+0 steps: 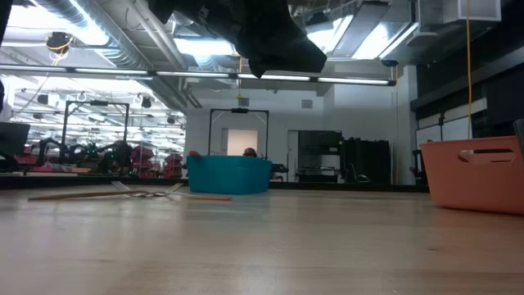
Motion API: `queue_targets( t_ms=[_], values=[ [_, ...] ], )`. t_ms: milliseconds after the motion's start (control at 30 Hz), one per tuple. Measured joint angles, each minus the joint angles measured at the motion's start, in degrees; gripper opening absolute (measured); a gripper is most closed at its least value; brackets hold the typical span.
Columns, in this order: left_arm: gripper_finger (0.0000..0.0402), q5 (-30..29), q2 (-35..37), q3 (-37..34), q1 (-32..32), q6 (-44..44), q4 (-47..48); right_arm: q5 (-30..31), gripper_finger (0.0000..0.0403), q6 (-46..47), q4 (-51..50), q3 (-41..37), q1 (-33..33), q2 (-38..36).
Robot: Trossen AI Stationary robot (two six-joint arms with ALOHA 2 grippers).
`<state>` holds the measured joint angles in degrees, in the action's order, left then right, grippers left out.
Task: Sort silverware by color (type)
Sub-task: Put the gold fork into the orange bin
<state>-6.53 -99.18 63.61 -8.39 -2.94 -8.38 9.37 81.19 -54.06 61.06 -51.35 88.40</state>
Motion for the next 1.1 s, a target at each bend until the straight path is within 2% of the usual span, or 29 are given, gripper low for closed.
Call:
queue_targets(
  t_ms=[100,300,467,667,900,1100],
  values=[
    [0.0083,-0.45,0.00,0.00,0.00,-0.04,0.00,-1.35,0.0092,-1.09,-0.03,0.02,0.04,-0.15],
    [0.0083,-0.45,0.00,0.02,-0.02,-1.71,0.45,-10.11,0.0092,-4.81,-0.17,0.15,3.20,-1.77],
    [0.0083,-1.33,1.19,0.07,0.00,-2.50,5.01,-11.99,0.0092,-11.79,-0.24,0.15,6.89,-3.16],
    [0.0083,-6.64,6.50,0.07,0.11,-5.83,18.99,-12.94,0.0092,-18.62,-1.13,0.20,11.56,-5.17],
    [0.0082,-9.22,12.18,0.09,0.36,-9.35,35.88,-14.58,0.0092,-23.86,-2.52,0.21,15.99,-7.03],
    [0.0082,-9.17,15.87,0.09,2.00,-20.30,54.80,-14.81,0.0092,-27.76,-6.27,3.14,18.10,-6.99]
  ],
)
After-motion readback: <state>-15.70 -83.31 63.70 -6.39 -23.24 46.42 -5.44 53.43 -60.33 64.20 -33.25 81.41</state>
